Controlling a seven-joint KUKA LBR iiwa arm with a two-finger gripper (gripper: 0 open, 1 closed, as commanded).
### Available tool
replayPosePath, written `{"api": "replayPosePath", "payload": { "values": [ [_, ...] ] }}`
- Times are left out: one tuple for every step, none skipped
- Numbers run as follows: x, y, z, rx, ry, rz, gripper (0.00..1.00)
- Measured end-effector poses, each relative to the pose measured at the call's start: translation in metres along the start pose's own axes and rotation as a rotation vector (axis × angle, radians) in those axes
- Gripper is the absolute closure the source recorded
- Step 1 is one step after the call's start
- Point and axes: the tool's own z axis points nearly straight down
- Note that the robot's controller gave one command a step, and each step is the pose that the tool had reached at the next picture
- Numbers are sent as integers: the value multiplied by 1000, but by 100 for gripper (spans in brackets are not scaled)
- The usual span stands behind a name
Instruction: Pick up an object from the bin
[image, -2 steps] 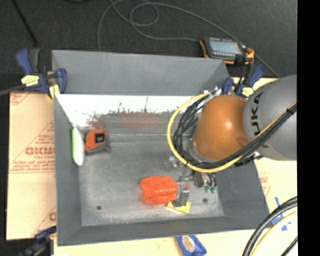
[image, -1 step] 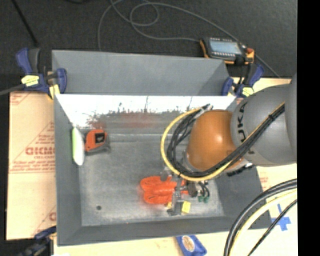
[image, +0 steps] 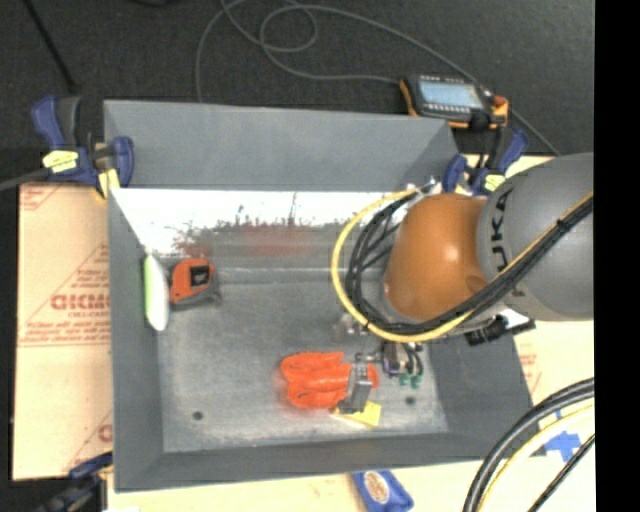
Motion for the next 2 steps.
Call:
{"api": "replayPosePath", "payload": {
  "values": [
    [1, 3, 48, 0, -9, -116, 0],
    [0, 4, 72, -3, -10, -53, 100]
  ]
}}
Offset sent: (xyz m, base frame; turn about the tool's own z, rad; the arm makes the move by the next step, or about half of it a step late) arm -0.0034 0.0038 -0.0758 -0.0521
